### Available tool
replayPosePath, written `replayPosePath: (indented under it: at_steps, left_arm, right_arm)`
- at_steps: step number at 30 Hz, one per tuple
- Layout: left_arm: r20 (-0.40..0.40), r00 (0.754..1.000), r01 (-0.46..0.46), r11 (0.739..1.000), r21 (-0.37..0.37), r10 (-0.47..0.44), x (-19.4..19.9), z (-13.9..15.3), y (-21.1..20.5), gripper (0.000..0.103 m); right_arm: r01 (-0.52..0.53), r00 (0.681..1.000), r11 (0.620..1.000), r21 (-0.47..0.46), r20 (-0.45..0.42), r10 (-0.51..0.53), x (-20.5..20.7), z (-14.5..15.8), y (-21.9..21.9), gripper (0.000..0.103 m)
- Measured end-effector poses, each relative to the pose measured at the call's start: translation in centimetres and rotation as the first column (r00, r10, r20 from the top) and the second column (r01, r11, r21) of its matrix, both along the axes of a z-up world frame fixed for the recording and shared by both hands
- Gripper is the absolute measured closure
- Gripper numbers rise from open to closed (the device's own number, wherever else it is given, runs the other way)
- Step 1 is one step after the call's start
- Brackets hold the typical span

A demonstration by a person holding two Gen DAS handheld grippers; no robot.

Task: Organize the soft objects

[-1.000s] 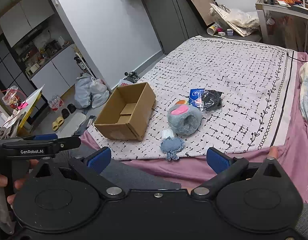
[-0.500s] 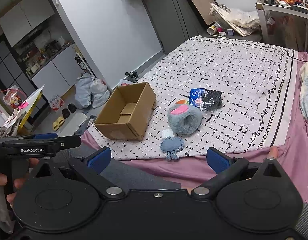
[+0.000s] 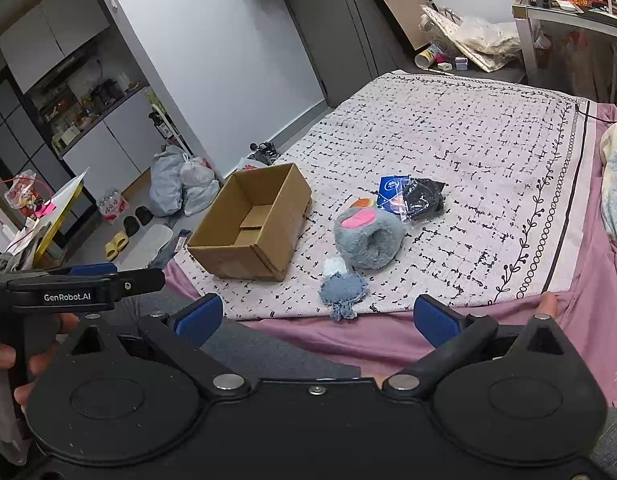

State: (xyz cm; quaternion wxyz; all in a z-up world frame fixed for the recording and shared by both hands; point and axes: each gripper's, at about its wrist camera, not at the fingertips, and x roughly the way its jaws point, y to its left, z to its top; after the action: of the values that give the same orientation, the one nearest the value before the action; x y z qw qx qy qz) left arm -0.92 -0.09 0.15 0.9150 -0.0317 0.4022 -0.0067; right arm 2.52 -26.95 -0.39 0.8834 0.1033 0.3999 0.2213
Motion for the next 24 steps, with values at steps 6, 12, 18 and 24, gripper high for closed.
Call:
replayPosePath:
  at_steps: [6, 12, 18, 24]
  left_arm:
    - [-0.002, 1.000, 0.007, 1.000, 0.006, -0.007, 1.2, -0.4, -0.6, 0.004]
    - [-0.010, 1.000, 0.011, 1.000, -0.010, -0.011, 2.7, -1.1, -1.3, 0.004]
    - [-0.046, 0.999, 0.027, 0.999, -0.017, -0.028, 5.0, -2.4, -2.5, 0.004]
    - [-0.075, 0.997, 0.011, 0.999, -0.051, -0.015, 7.1, -3.8, -2.8, 0.004]
  right_arm:
    - [0.000, 1.000, 1.000, 0.001, 0.000, 0.000, 0.3, -0.1, 0.1, 0.000]
    - [0.018, 0.999, 1.000, -0.002, -0.033, -0.018, 2.0, -1.0, 0.1, 0.000]
    - [0.020, 0.998, 0.999, 0.028, -0.060, -0.018, 3.7, -1.9, 0.2, 0.000]
    - [0.039, 0.993, 0.998, 0.054, -0.112, -0.032, 6.2, -3.8, 0.5, 0.002]
